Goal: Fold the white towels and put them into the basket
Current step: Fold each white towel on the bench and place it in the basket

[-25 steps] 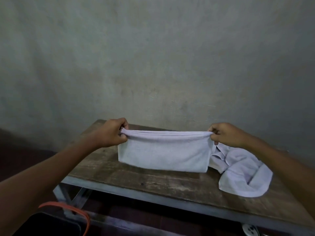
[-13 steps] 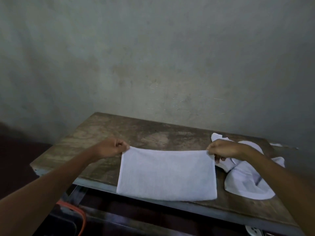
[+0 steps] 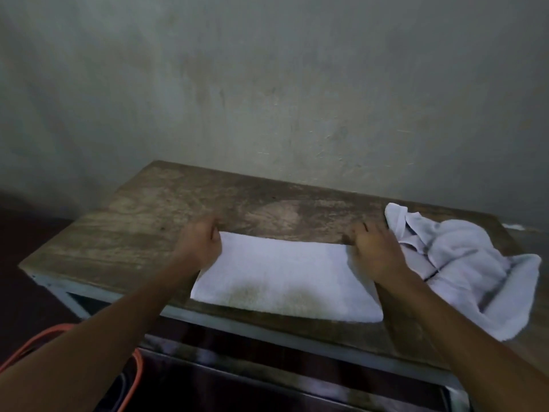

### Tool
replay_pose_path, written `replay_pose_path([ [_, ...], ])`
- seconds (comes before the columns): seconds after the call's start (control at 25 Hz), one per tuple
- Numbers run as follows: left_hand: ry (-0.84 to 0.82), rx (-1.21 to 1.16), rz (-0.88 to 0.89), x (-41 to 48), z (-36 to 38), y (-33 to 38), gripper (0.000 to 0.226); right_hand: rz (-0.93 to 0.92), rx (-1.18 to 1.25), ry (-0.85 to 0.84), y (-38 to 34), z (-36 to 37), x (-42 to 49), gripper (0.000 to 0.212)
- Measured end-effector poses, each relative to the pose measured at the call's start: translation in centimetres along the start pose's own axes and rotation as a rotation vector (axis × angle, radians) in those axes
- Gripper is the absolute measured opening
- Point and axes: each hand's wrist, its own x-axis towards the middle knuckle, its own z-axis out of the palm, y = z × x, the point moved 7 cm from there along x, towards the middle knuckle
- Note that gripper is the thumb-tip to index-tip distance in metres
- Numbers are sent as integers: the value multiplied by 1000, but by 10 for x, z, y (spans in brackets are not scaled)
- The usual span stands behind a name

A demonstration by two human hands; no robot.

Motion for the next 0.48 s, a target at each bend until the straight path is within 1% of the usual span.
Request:
replay_pose_path([
  [0.04, 32, 64, 87, -6, 2, 14, 34, -44, 14, 85, -17, -8, -5, 26],
  [0.08, 24, 102, 187, -15, 8, 33, 39, -98, 74, 101, -39, -11, -11, 30],
  [0.12, -42, 126, 261, -28, 19, 50, 45, -130, 175, 75, -60, -9, -18, 35],
  [0.16, -129, 168, 299, -38, 34, 63, 51, -126, 296, 19, -78, -2, -21, 42],
  [0.2, -215, 231, 298, -46, 48, 69, 57, -107, 369, -70, -94, 10, -24, 49],
  [0.24, -292, 292, 273, -52, 62, 68, 65, -106, 382, -170, -105, 24, -27, 57],
  [0.28, -328, 334, 251, -54, 69, 64, 73, -115, 347, -259, -107, 38, -30, 63],
  [0.32, -330, 360, 238, -53, 71, 58, 82, -116, 305, -311, -100, 47, -32, 67],
  [0.4, -310, 386, 222, -48, 67, 49, 88, -63, 250, -314, -68, 49, -34, 73],
  [0.48, -294, 420, 233, -44, 64, 46, 89, 1, 175, -259, -34, 43, -34, 73],
])
